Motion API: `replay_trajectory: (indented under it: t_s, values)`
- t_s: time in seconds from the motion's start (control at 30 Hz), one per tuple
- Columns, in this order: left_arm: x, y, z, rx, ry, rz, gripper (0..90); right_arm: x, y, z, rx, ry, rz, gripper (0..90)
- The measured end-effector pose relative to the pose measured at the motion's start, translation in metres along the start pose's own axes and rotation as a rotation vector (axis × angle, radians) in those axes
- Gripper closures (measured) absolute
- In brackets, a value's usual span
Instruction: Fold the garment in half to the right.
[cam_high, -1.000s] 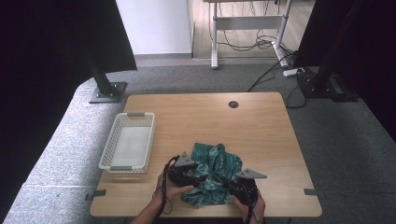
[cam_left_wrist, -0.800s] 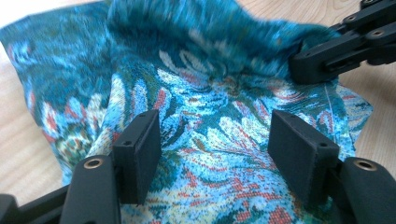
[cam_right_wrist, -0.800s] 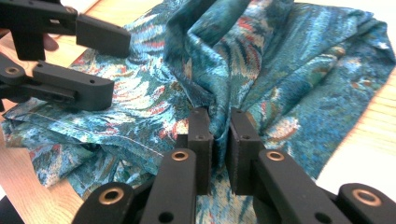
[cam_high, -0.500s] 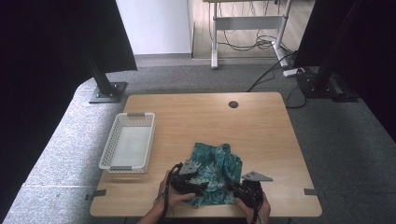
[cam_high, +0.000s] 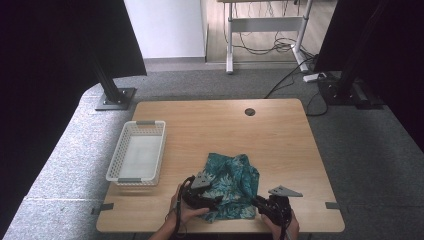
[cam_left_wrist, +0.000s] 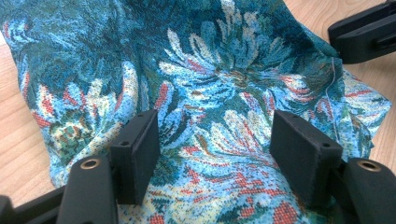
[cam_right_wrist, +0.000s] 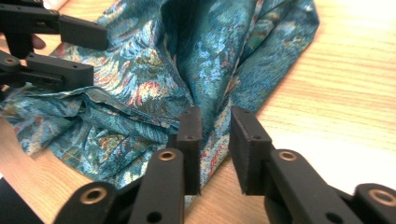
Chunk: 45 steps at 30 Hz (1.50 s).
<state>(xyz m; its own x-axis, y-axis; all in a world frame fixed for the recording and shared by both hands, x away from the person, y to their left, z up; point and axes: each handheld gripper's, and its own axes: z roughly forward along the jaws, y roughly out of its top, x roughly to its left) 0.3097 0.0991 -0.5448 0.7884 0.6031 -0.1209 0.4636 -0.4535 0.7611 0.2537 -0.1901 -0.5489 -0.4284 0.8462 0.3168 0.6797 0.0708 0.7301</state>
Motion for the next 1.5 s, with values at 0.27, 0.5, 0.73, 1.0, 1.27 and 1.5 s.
replay_trajectory:
  t_s: [0.27,0.5,0.73,1.0,1.27,1.5]
  values:
    - [0.0,-0.001,-0.001,-0.01,0.0,-0.002,31.6,0.011,0.029,-0.001,-0.06,0.075,-0.053,53.9]
    - [0.0,-0.001,-0.001,-0.018,0.002,0.002,30.5,0.027,0.051,0.035,0.024,0.081,-0.107,60.7]
    - [-0.001,-0.003,-0.005,-0.035,-0.004,0.026,29.2,0.027,0.049,0.035,0.036,0.014,-0.093,89.3]
    - [0.0,-0.005,-0.008,-0.047,-0.045,0.025,28.4,0.014,0.047,0.016,0.013,0.016,-0.027,89.4]
    - [-0.002,-0.006,-0.009,-0.046,-0.052,0.042,27.8,0.002,0.039,0.012,0.029,-0.004,0.025,88.7]
    - [-0.007,-0.005,-0.015,-0.059,-0.076,0.072,26.9,-0.008,0.031,0.019,0.052,0.008,0.042,88.1]
